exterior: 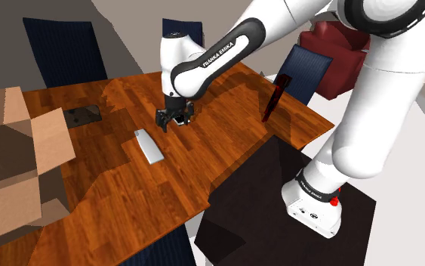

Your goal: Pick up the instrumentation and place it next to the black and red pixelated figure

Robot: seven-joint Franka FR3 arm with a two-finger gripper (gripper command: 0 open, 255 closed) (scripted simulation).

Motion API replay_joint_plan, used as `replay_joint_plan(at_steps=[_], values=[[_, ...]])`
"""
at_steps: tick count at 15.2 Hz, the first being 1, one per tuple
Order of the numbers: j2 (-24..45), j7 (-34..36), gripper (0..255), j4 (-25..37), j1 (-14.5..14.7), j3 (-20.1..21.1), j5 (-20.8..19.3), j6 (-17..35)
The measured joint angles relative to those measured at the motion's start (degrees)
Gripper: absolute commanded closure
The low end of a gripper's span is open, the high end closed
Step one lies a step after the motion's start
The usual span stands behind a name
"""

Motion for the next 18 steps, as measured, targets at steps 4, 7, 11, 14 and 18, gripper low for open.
replay_joint_plan(at_steps=[4, 7, 11, 14, 18], values=[[9.24, 3.29, 0, 7.98, 2.48, -1.44, -3.39, 1.76], [16.07, 5.0, 0, 14.47, 4.36, -2.72, -5.25, 2.55], [24.8, 6.35, 0, 24.15, 6.62, -4.2, -6.78, 2.29], [29.86, 6.9, 0, 29.92, 7.9, -4.92, -7.35, 1.9], [32.68, 7.25, 0, 31.29, 8.4, -5.42, -7.77, 3.4]])
